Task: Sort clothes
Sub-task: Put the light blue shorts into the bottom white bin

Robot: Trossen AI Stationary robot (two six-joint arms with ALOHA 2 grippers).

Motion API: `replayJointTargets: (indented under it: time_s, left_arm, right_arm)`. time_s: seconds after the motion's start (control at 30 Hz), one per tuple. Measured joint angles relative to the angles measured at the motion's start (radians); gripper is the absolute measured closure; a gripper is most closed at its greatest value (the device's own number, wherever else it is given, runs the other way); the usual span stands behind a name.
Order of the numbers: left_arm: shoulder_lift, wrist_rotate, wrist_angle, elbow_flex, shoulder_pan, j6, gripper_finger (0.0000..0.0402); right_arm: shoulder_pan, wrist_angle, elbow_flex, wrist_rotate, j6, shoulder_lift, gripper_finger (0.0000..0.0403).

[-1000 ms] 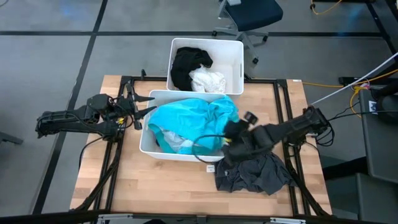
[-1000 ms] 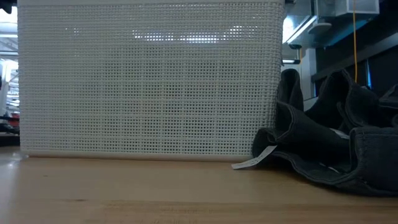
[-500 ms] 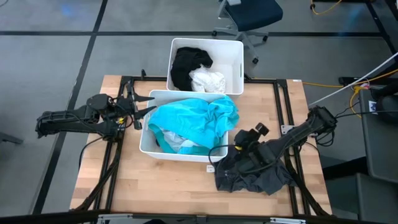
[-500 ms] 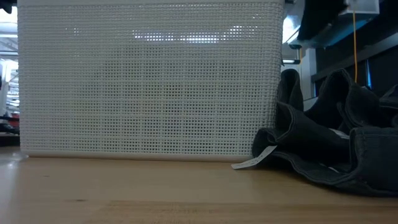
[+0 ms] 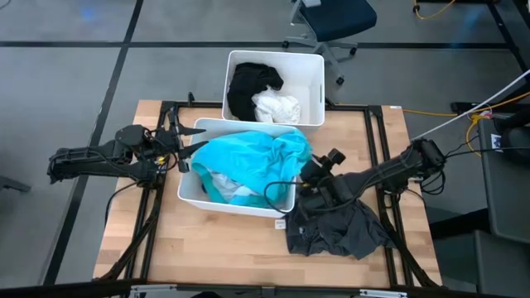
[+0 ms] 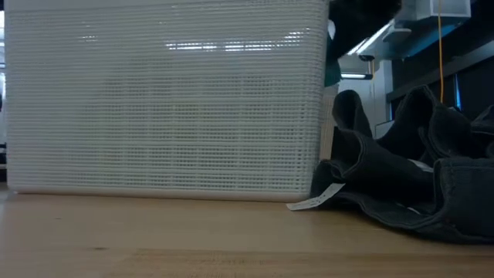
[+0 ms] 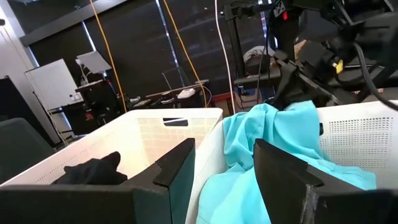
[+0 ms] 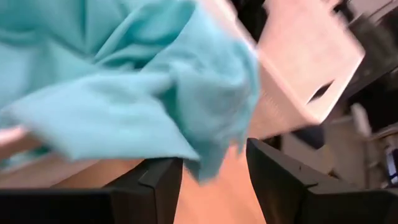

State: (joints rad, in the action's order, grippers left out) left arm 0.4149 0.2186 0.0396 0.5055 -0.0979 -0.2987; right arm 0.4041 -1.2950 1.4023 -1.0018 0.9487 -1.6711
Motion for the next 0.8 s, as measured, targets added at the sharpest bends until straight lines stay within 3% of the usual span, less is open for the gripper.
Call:
replayJointTargets:
  time_s: [0.23,0.4,0.6,0.8]
  left_arm:
    - [0.0,0.0,0.001,0.0,0.0,-0.012,0.0251]
    - [0.0,0.0,0.001,0.0,0.0,-0.012,0.0251]
    - [0.0,0.0,0.001,0.0,0.0,-0.012,0.0251]
    - [0.0,0.0,0.002,0.0,0.0,-0.008,0.0251]
  right_arm:
    - [-0.07,0.076,0.067,-0.094,-0.228,0.0,0.0224]
    - [-0.104,0.289,0.098,-0.104,-0.463,0.0,0.0224]
    - [-0.131,0.615,0.1,0.117,-0.682,-0.015,0.0224]
    - [-0.148,0.709,0.098,0.353,-0.728,-0.073,0.0224]
